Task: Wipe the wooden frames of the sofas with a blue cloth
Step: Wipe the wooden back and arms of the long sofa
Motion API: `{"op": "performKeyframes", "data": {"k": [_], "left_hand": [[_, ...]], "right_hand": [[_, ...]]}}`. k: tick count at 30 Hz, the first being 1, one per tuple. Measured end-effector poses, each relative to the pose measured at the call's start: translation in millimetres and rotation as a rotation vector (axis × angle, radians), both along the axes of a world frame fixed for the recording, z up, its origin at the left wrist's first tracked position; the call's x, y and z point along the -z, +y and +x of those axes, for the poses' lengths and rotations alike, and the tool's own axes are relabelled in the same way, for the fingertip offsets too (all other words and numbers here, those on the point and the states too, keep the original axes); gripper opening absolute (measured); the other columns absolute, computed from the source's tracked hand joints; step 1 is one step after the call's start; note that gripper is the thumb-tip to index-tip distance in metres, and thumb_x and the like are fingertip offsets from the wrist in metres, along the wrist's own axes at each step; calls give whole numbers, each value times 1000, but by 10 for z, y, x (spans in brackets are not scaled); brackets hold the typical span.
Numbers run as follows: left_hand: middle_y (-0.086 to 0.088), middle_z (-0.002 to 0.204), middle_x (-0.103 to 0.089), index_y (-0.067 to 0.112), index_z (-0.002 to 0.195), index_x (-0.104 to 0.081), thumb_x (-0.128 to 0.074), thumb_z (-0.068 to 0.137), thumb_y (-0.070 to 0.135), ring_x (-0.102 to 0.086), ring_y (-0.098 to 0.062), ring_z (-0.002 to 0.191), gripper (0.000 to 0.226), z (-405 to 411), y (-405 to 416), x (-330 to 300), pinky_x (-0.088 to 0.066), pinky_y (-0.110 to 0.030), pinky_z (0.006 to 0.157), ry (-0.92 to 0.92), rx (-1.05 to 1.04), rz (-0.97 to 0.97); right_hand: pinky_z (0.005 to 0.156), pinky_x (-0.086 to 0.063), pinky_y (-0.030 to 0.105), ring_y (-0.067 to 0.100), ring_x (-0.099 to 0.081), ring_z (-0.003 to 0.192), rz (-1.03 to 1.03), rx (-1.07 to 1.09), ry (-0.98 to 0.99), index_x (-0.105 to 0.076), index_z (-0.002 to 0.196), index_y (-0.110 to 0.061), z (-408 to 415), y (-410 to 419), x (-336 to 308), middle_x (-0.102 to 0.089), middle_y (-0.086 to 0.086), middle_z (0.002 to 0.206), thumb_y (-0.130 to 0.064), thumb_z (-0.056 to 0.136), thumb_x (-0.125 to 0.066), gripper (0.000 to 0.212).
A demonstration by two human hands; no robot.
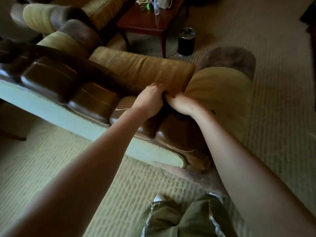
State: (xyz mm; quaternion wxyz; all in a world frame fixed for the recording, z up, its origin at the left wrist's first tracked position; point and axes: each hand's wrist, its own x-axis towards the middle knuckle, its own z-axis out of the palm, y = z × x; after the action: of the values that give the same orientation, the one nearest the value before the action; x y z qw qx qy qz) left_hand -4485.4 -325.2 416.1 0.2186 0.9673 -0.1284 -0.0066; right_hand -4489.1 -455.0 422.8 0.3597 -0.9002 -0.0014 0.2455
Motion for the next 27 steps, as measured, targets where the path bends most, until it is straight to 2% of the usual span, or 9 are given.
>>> {"op": "performKeyframes", "data": {"k": [4,9,11,14,17,19,21,24,27], "left_hand": [[-15,109,-62,5,101,-59,-39,80,-4,-55,-33,104,30,-17,44,26,-47,-43,85,-7,10,-147],[-1,116,-61,17,112,-58,-39,82,3,-55,-22,108,38,-45,37,7,-48,-41,87,12,19,-209],[0,116,-59,18,110,-57,-39,81,2,-54,-23,108,38,-40,28,12,-47,-43,86,-1,36,-205],[-3,115,-57,18,111,-56,-41,84,3,-54,-26,107,34,-8,34,47,-47,-45,86,-5,40,-190],[-5,113,-57,16,113,-57,-49,91,11,-55,-27,103,24,25,41,76,-48,-45,86,-29,31,-227],[-7,114,-58,13,114,-57,-50,89,9,-55,-27,103,26,28,46,75,-48,-45,88,-20,44,-231],[-6,114,-58,13,113,-57,-49,86,6,-55,-27,105,29,7,51,52,-48,-44,89,-14,44,-233],[-4,114,-58,14,114,-57,-44,83,1,-55,-23,105,35,-30,48,21,-48,-42,88,-13,33,-246],[-1,111,-58,16,111,-57,-42,78,-1,-56,-21,102,40,-30,30,-4,-48,-39,84,-8,46,-245]], "right_hand": [[61,-38,35,27,-55,72,-77,2,-200,-53,77,-15,-272,-28,68,-52,3,71,-39,98,-31,39],[88,-46,39,24,-59,102,-69,134,-879,-68,109,-10,-703,75,325,-67,4,111,-20,89,-49,30],[83,-48,39,22,-58,102,-98,151,-764,-67,113,-15,-609,102,257,-66,1,111,-26,92,-49,29],[70,-45,37,26,-57,87,-182,157,-250,-59,103,-19,-196,67,190,-60,3,96,-39,94,-38,30],[83,-46,43,29,-57,89,-154,213,-75,-56,98,-20,15,49,211,-61,5,99,-45,88,-34,35],[79,-45,40,27,-56,86,-185,216,-137,-56,93,-19,-106,63,238,-59,3,91,-42,92,-32,34],[70,-40,37,27,-56,87,-249,231,-374,-56,90,-18,-375,83,247,-57,0,87,-37,95,-32,31],[92,-40,44,27,-50,117,-407,253,-751,-57,123,-20,-894,180,398,-57,3,124,-37,94,-27,44],[103,-34,49,29,-39,132,-442,319,-763,-47,137,-21,-1133,293,509,-43,6,144,-38,95,-24,51]]}}
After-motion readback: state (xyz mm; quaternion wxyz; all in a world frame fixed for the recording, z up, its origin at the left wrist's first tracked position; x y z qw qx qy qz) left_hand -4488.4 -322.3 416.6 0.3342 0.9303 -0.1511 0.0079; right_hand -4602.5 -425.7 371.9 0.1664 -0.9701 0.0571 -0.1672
